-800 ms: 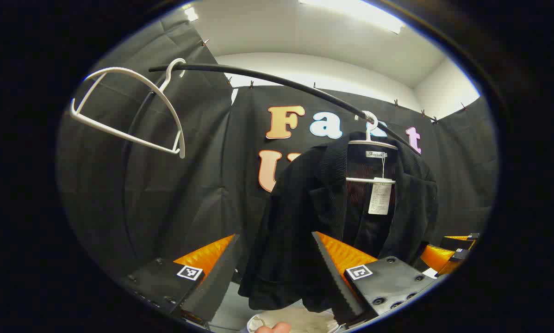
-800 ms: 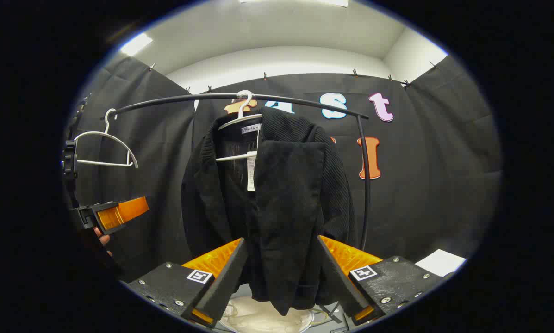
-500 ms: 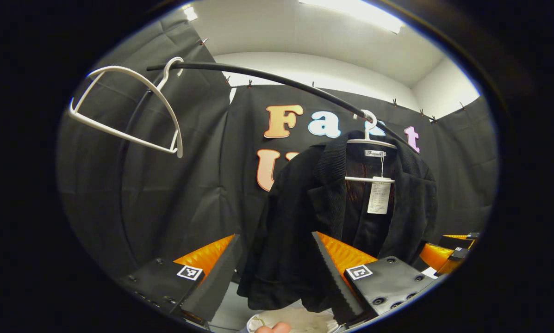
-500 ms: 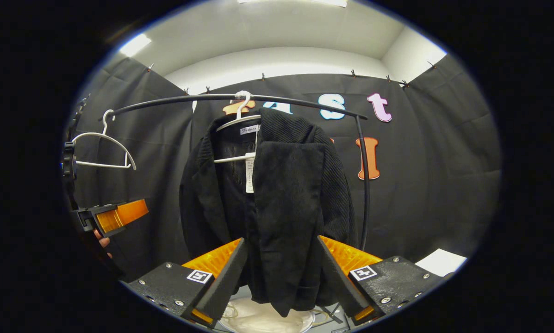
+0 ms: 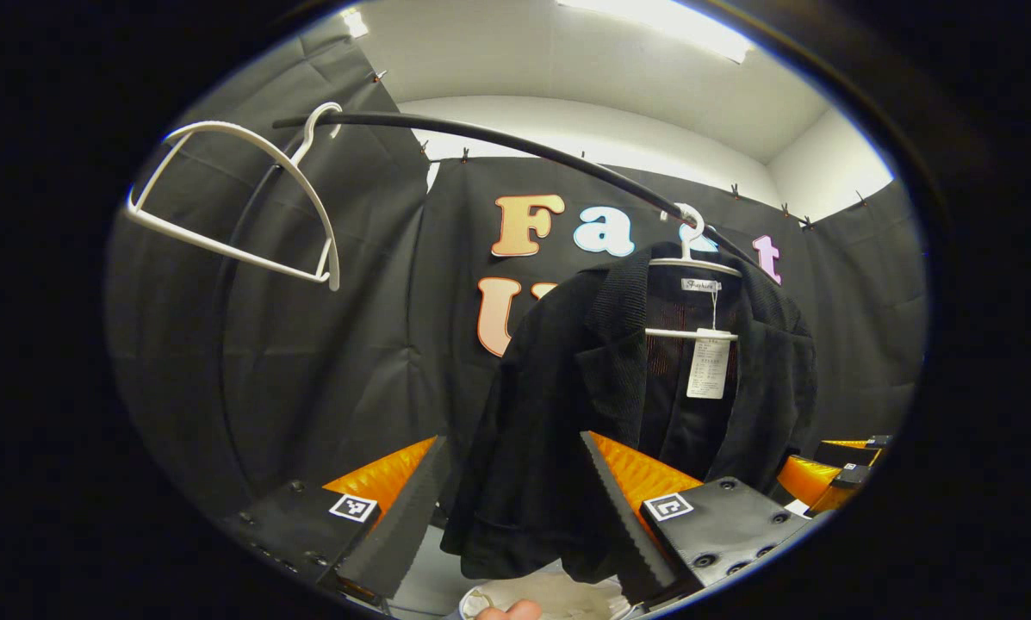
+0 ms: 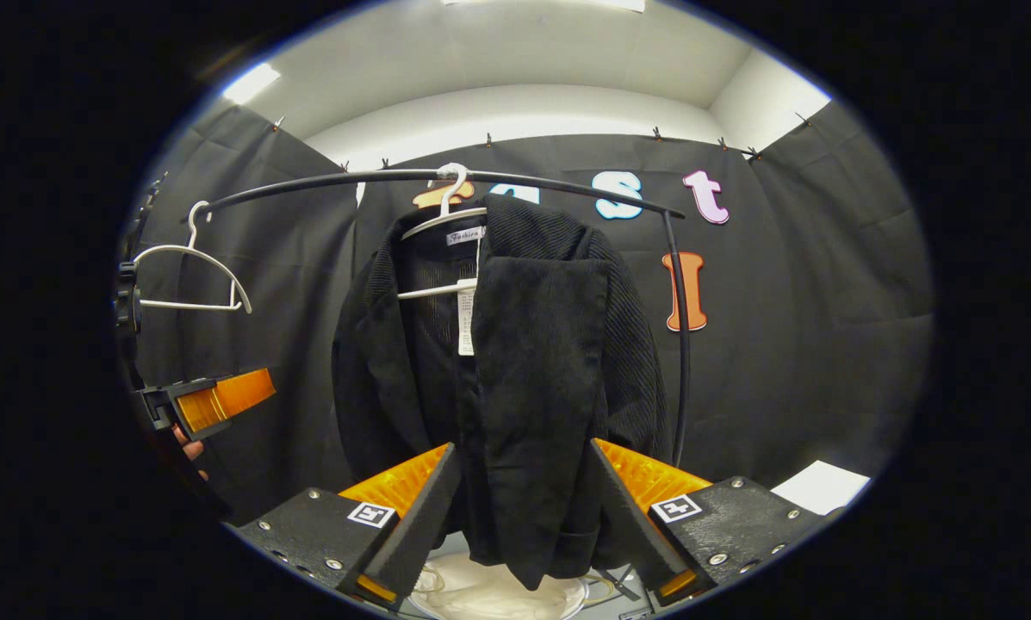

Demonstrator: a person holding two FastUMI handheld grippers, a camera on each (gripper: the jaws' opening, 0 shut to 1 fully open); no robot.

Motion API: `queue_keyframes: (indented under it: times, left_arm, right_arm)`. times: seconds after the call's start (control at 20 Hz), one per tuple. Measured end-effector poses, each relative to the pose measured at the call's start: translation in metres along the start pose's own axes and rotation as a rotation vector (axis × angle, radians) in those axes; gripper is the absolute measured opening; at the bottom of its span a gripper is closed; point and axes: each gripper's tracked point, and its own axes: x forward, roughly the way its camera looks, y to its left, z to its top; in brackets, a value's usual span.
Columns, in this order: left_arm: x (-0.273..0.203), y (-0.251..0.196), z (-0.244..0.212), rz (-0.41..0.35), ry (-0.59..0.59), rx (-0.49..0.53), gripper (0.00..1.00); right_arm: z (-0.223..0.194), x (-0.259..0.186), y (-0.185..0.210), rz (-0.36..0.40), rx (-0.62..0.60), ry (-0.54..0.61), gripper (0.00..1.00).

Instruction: Grasp the clothes on the hanger with both hands and then place them into the laundry hamper below.

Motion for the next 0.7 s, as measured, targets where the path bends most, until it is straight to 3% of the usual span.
queue_keyframes:
  times: [0.2,0.25,0.55,0.6,0.7]
  left_arm:
    - [0.001,-0.001,0.000,-0.006,0.000,0.002,0.97]
    - [0.000,-0.001,0.000,-0.008,0.000,0.002,0.97]
    - [-0.002,0.000,-0.001,-0.010,0.004,0.010,0.97]
    - [-0.003,0.000,-0.001,-0.011,0.004,0.009,0.97]
    - [-0.005,0.001,-0.002,-0.010,0.006,0.008,0.97]
  right_arm:
    - [0.004,0.007,-0.002,-0.017,0.012,0.000,0.99]
    - [0.005,0.012,-0.001,-0.018,0.018,0.001,0.92]
    - [0.012,0.052,-0.006,-0.081,0.080,-0.010,0.92]
    - [0.015,0.061,-0.012,-0.095,0.074,-0.025,0.96]
    - [0.018,0.080,-0.020,-0.125,0.032,-0.041,0.93]
